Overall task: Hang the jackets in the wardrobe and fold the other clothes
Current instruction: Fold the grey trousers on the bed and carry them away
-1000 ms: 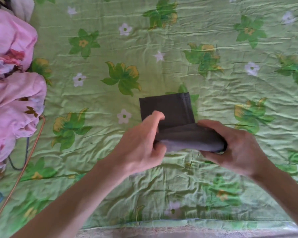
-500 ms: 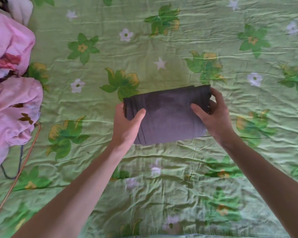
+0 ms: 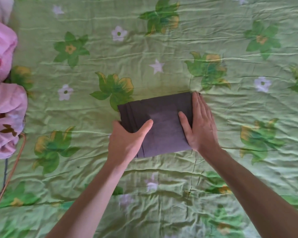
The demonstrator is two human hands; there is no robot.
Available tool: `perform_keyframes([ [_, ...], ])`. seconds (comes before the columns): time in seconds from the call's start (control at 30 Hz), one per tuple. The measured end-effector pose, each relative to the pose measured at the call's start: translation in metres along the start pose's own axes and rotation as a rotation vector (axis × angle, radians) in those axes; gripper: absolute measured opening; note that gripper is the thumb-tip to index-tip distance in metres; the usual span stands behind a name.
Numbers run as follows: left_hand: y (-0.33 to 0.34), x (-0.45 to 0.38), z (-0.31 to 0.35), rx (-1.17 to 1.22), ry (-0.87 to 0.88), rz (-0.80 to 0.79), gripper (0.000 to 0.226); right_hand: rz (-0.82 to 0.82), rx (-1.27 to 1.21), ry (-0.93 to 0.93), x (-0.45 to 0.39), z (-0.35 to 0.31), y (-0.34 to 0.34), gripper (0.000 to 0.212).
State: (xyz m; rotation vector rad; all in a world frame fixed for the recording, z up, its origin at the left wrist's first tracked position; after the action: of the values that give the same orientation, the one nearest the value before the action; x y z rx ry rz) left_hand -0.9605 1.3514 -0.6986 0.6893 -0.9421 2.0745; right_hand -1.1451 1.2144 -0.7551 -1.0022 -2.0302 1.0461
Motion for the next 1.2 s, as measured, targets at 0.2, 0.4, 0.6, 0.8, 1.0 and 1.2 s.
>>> perform_keyframes([
  [0.2,0.005,-0.004,-0.002,0.301,0.017,-0.211,0.040,-0.059,-0.297,0.085,0.006,-0.003,-0.015,0.073],
  [0.4,-0.009,0.038,0.005,0.428,0.121,-0.289,0.037,-0.017,-1.056,0.344,0.029,-0.008,-0.046,0.053],
  [0.6,-0.036,0.110,0.055,0.446,0.210,-0.382,0.035,-0.309,-1.393,0.353,0.073,-0.045,-0.092,0.055],
  [0.8,-0.089,0.190,0.118,0.419,0.268,-0.436,0.054,-0.300,-1.412,0.393,0.123,-0.114,-0.192,0.070],
  [1.0,-0.154,0.284,0.171,0.343,0.320,-0.492,0.050,-0.177,-1.306,0.421,0.181,-0.178,-0.318,0.055],
  [1.2,-0.171,0.355,0.195,0.314,0.369,-0.567,0.038,0.143,-1.019,0.345,0.246,-0.218,-0.406,0.064],
])
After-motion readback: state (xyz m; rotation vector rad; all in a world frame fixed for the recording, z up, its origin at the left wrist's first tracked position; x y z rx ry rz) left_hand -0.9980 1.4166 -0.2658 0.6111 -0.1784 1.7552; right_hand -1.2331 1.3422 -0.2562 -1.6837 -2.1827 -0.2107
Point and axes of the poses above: each hand's wrist, its own x-axis away from the middle knuckle, its own y-axis out of the palm, z = x × y, the point moved 3 cm from there along -x, towards the middle knuckle, and after that the axes turned 5 degrees about -z, right-handed, at the moved point
